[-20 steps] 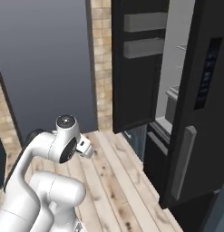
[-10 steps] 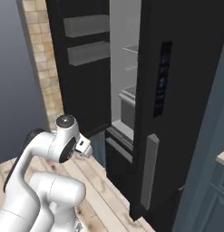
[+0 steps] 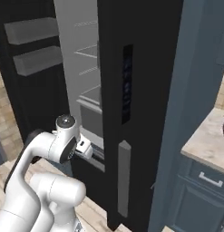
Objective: Pick up each peach from the fridge and place one peach on each plate on the dining counter.
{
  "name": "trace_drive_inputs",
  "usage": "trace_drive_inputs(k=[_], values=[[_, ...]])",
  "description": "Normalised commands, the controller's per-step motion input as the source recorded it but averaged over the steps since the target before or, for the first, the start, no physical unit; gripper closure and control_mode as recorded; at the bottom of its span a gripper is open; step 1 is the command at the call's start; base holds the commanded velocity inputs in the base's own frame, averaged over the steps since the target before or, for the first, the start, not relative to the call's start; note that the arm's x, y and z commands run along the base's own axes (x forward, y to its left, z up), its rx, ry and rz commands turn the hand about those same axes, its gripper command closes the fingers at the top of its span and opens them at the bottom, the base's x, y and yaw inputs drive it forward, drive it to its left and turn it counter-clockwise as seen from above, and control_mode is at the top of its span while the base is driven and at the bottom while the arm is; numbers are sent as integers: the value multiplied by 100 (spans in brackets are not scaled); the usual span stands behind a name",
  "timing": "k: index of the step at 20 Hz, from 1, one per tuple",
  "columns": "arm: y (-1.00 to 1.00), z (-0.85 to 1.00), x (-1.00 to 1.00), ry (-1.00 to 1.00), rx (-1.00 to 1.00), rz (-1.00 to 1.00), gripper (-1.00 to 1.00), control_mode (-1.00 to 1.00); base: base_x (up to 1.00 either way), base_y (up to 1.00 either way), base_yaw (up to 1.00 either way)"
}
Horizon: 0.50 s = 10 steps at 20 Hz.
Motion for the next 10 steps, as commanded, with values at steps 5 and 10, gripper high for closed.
trace_drive_inputs(k=[5,10], values=[[0,0,0,0,0,0,-100,100,49,21,-30],[0,0,0,0,0,0,-100,100,46,47,-20]])
